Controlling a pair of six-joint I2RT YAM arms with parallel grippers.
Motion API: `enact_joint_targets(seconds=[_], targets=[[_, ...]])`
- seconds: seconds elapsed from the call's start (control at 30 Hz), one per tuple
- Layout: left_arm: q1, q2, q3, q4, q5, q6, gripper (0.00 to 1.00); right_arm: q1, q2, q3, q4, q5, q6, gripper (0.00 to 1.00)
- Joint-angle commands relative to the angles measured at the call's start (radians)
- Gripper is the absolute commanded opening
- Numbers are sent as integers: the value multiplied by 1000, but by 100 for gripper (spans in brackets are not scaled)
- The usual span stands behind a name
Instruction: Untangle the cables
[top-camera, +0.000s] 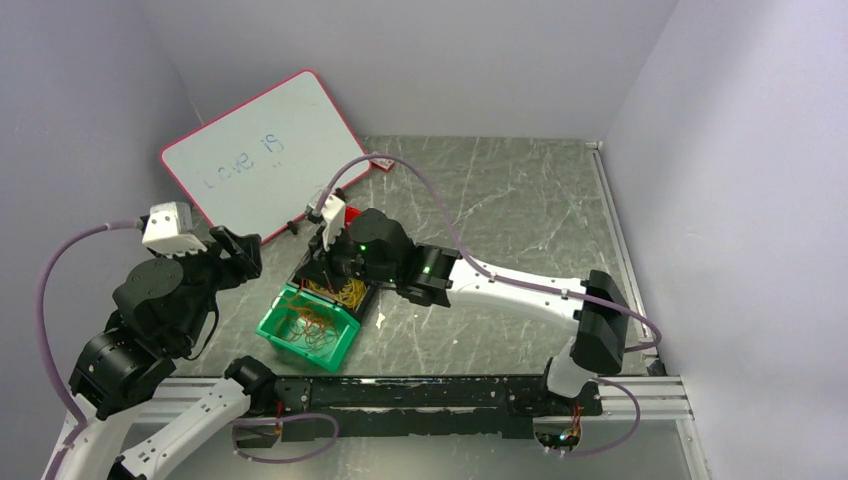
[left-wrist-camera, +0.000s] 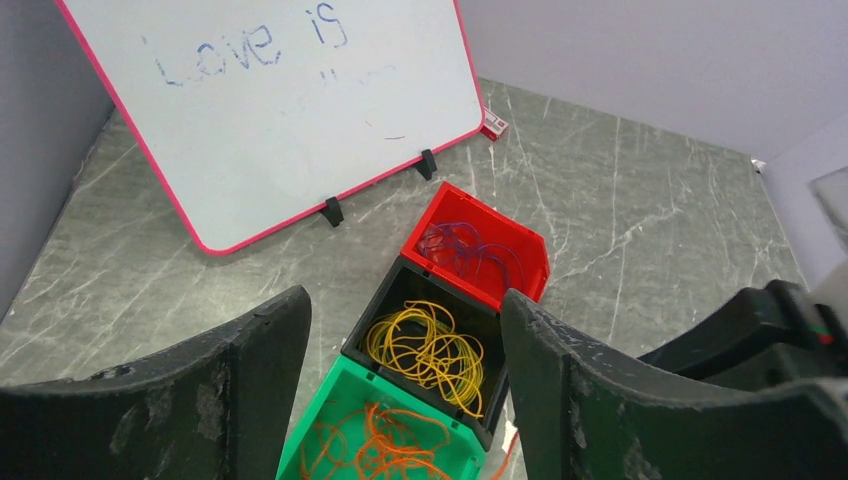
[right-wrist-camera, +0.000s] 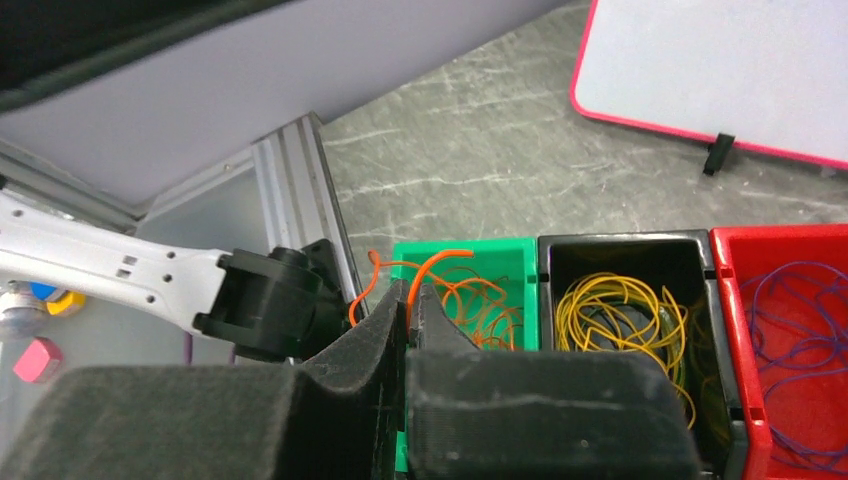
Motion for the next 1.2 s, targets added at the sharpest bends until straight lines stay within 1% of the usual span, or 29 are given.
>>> enact_joint_targets(seconds=[0.0,0.2,0.27,0.43,0.7,1.17], targets=[[-4,-11,-4,-8,-14,-3,74,7,25,-10,8,1,-13,0],[-4,0,-8,1,-3,0,74,6,69,-40,-16,72,-33,0],[-5,4,-7,-2,-2,1,74,8,96,-27,-46,104,-48,0],[-4,6,-3,-5,-4,1,74,58,167,27,-132,204,-123,0],[-4,17,3,-6,4,4,74,118,285,85,-203,324,-153,0],[-3,22,-11,3,16,-1,74,153,388,98,-214,304,-168,0]])
